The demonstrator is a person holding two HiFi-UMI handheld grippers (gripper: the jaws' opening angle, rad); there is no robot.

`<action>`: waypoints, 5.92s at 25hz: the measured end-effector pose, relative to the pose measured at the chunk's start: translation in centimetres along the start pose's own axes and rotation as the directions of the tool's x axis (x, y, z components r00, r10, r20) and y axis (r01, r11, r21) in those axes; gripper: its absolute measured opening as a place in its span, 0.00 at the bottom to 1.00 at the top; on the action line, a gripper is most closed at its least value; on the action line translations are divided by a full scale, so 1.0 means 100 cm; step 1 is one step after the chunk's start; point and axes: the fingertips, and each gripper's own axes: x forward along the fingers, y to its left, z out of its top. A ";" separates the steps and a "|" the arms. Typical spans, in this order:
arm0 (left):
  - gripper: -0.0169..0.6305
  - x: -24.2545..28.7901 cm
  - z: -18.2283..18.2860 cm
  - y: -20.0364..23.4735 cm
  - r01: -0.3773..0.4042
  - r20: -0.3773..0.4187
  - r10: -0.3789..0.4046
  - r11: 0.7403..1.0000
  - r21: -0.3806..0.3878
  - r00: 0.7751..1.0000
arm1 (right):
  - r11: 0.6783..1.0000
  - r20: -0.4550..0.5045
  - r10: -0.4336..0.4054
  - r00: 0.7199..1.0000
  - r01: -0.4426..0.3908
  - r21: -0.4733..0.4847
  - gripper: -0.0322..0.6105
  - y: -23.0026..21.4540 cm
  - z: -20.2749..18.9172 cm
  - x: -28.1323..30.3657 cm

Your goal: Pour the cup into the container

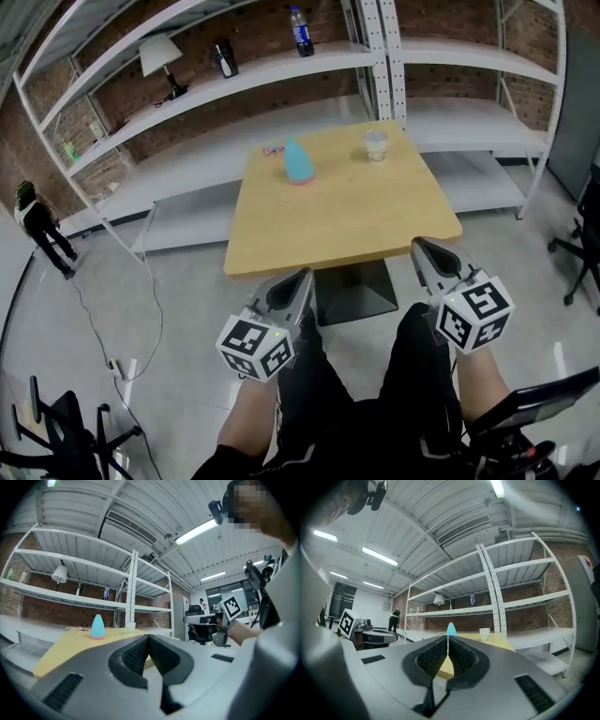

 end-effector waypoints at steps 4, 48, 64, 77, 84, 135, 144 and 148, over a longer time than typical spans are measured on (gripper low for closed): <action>0.03 0.029 0.004 0.032 0.006 0.003 -0.006 1.000 0.002 1.000 | 1.000 -0.001 0.006 1.000 -0.006 -0.001 0.05 -0.015 0.003 0.043; 0.03 0.243 -0.025 0.196 0.340 -0.169 -0.342 0.939 -0.040 0.924 | 0.996 -0.304 -0.051 0.951 0.071 0.053 0.57 -0.225 -0.064 0.343; 0.03 0.232 -0.025 0.203 0.357 -0.122 -0.357 0.934 -0.022 0.926 | 0.996 -0.358 -0.064 0.931 0.082 0.035 0.53 -0.233 -0.074 0.364; 0.03 0.221 -0.028 0.205 0.386 -0.129 -0.385 0.922 -0.022 0.914 | 0.992 -0.361 -0.007 0.933 -0.038 -0.120 0.51 -0.181 -0.037 0.376; 0.03 0.215 -0.031 0.204 0.409 -0.148 -0.409 0.912 -0.028 0.901 | 0.970 -0.390 0.038 0.920 -0.128 -0.207 0.51 -0.138 -0.018 0.391; 0.03 0.210 -0.028 0.193 0.456 -0.126 -0.455 0.890 -0.023 0.881 | 0.413 -0.426 -0.224 0.877 -0.310 -0.856 0.51 -0.044 0.032 0.448; 0.03 0.208 -0.028 0.194 0.456 -0.127 -0.455 0.890 -0.024 0.882 | 0.372 -0.421 -0.244 0.874 -0.316 -0.873 0.51 -0.039 0.031 0.451; 0.03 0.209 -0.028 0.192 0.456 -0.125 -0.455 0.890 -0.023 0.881 | 0.349 -0.418 -0.257 0.871 -0.320 -0.881 0.51 -0.040 0.032 0.451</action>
